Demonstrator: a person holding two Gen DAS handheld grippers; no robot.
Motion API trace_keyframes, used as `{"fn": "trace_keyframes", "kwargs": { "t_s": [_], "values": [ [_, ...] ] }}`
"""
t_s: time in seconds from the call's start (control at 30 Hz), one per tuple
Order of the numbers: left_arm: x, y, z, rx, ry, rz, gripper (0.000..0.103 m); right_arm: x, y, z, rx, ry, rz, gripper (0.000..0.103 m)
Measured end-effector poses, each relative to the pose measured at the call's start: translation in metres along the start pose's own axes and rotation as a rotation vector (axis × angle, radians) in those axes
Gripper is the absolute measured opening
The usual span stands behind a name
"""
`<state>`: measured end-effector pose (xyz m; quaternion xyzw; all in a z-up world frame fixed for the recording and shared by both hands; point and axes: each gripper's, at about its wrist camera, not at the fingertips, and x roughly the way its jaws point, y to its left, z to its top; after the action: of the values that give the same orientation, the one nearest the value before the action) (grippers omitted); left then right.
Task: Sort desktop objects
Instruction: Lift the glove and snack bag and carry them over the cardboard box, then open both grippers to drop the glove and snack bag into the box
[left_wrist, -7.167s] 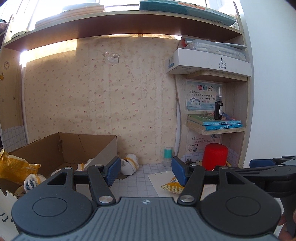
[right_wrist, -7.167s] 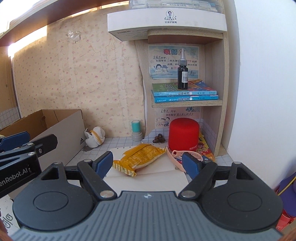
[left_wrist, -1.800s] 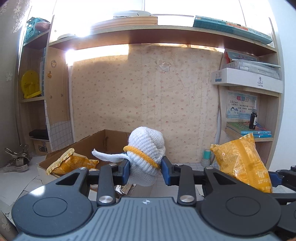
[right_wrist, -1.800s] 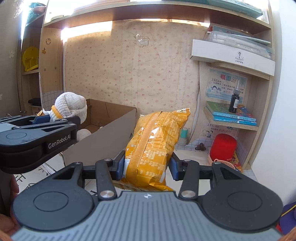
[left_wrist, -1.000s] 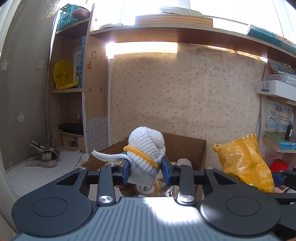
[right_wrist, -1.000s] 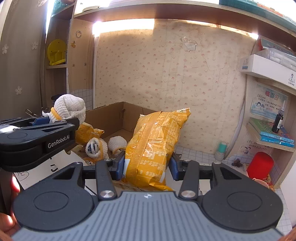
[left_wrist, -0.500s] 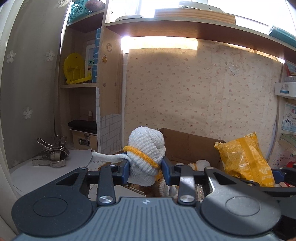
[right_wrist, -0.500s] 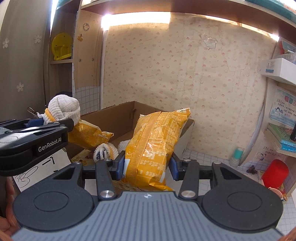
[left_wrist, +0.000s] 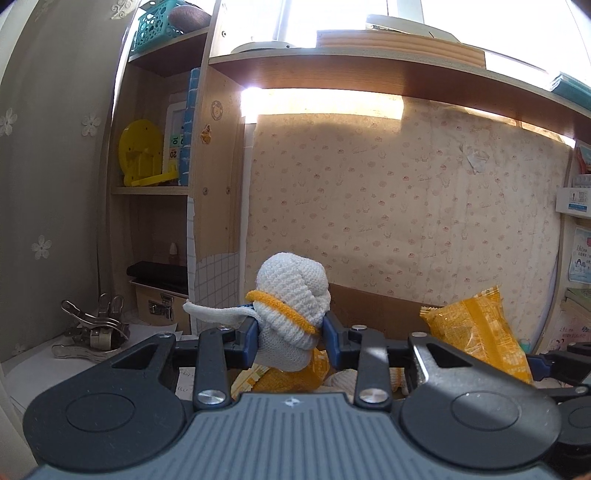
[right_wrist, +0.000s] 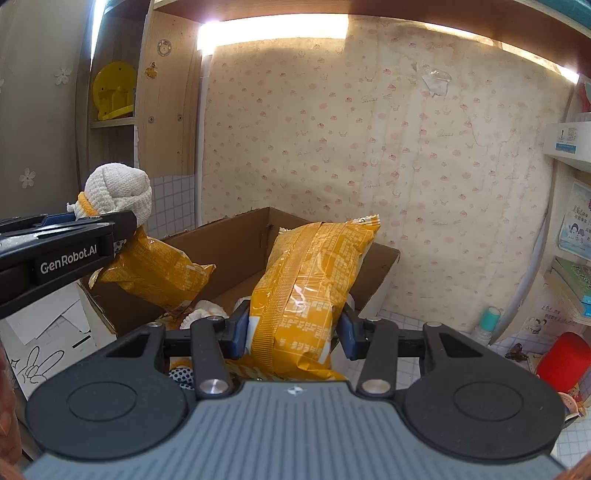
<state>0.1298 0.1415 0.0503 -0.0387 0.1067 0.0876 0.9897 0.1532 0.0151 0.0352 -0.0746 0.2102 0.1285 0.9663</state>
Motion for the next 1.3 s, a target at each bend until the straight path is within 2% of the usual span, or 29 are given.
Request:
{"fn": "trace_keyframes", "kwargs": {
  "t_s": [0.43,0.83,1.0,1.03,1.07,1.1,1.23,1.3],
  "values": [
    [0.036,-0.011,0.006,0.039,0.007,-0.053,0.037,0.047,-0.004,0.013,0.012,0.034,0.020,0.046],
    [0.065,-0.018,0.007,0.031,0.064,-0.164,0.038,0.084,-0.014,0.024,0.061,0.074,0.031,0.046],
    [0.076,-0.021,0.007,0.020,0.095,-0.187,0.044,0.093,-0.019,0.026,0.083,0.070,0.040,0.048],
    [0.078,-0.022,0.007,0.019,0.101,-0.187,0.044,0.094,-0.020,0.027,0.090,0.064,0.046,0.049],
    [0.081,-0.023,0.007,0.021,0.105,-0.185,0.044,0.095,-0.022,0.027,0.100,0.055,0.053,0.058],
    [0.082,-0.023,0.007,0.017,0.105,-0.180,0.044,0.095,-0.022,0.027,0.104,0.046,0.050,0.072],
    [0.087,-0.021,0.008,0.013,0.122,-0.167,0.047,0.085,-0.028,0.024,0.114,0.018,0.054,0.074],
    [0.086,-0.019,0.007,0.001,0.126,-0.162,0.053,0.076,-0.033,0.022,0.123,0.000,0.044,0.074]
  ]
}}
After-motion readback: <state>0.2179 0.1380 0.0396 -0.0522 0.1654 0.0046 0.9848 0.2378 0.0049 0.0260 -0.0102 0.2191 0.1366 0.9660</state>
